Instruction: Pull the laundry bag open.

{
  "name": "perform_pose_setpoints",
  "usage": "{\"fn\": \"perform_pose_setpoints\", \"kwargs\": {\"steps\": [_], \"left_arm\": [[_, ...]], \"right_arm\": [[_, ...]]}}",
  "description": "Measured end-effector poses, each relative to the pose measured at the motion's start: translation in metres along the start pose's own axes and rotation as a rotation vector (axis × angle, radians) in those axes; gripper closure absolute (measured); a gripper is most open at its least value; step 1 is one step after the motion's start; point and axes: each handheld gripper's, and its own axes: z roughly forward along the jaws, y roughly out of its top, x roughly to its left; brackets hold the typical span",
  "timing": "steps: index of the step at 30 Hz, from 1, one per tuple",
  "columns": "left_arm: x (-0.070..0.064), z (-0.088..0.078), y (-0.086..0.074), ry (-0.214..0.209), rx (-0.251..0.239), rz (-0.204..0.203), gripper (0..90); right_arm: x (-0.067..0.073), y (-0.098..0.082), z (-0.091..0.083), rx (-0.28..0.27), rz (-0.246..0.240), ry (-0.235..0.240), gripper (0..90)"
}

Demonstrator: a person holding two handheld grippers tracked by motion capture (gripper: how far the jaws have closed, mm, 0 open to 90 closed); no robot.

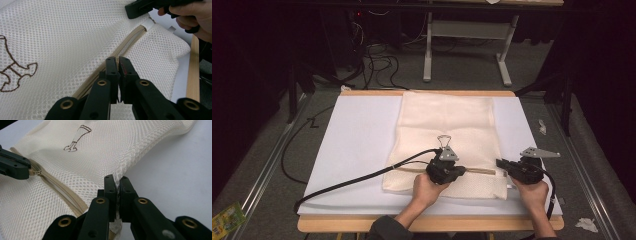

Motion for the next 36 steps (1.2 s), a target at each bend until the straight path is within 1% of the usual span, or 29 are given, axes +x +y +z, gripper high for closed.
{"fn": "perform_pose_setpoints", "kwargs": {"steps": [2, 5, 7, 10, 12, 16, 17, 25, 26, 27, 29, 34, 36], "left_arm": [[0.000, 0.000, -0.001, -0.004, -0.004, -0.008, 86.8], [0.001, -0.001, -0.002, 0.000, -0.001, -0.005, 86.9], [0.002, -0.002, -0.003, -0.007, -0.008, -0.014, 86.8], [0.002, -0.004, -0.003, -0.001, -0.007, -0.004, 86.8], [0.003, -0.005, -0.003, 0.003, -0.008, -0.007, 86.8], [0.005, -0.007, -0.005, -0.002, -0.011, -0.023, 86.9], [0.005, -0.007, -0.006, -0.001, -0.009, -0.018, 86.8], [0.007, -0.011, -0.006, 0.002, -0.019, -0.019, 86.8], [0.007, -0.012, -0.006, 0.004, -0.019, -0.018, 86.8], [0.008, -0.012, -0.007, -0.001, -0.023, -0.026, 86.8], [0.009, -0.013, -0.007, 0.001, -0.021, -0.025, 86.9], [0.010, -0.019, -0.008, 0.010, -0.025, -0.027, 86.9], [0.011, -0.020, -0.008, 0.007, -0.028, -0.028, 86.8]], "right_arm": [[0.000, 0.000, 0.000, 0.000, -0.005, -0.001, 87.5], [0.001, 0.000, 0.000, 0.001, -0.001, -0.005, 87.6], [0.000, 0.000, 0.001, 0.001, 0.001, -0.003, 87.5], [0.001, 0.000, 0.000, 0.000, -0.003, -0.003, 87.5], [0.000, 0.000, 0.001, 0.003, -0.006, -0.005, 87.5], [0.000, 0.000, 0.000, 0.004, 0.004, -0.004, 87.5], [0.000, 0.000, 0.000, 0.004, -0.002, -0.006, 87.5], [0.000, 0.000, 0.000, 0.001, 0.003, -0.002, 87.5], [0.000, 0.000, 0.001, 0.002, -0.007, -0.007, 87.5], [-0.001, 0.000, 0.001, 0.006, 0.000, -0.003, 87.5], [0.000, 0.000, 0.000, 0.006, 0.002, -0.009, 87.5], [0.000, 0.000, 0.001, 0.005, -0.001, -0.009, 87.5], [0.000, 0.001, 0.001, 0.003, 0.002, -0.006, 87.5]]}}
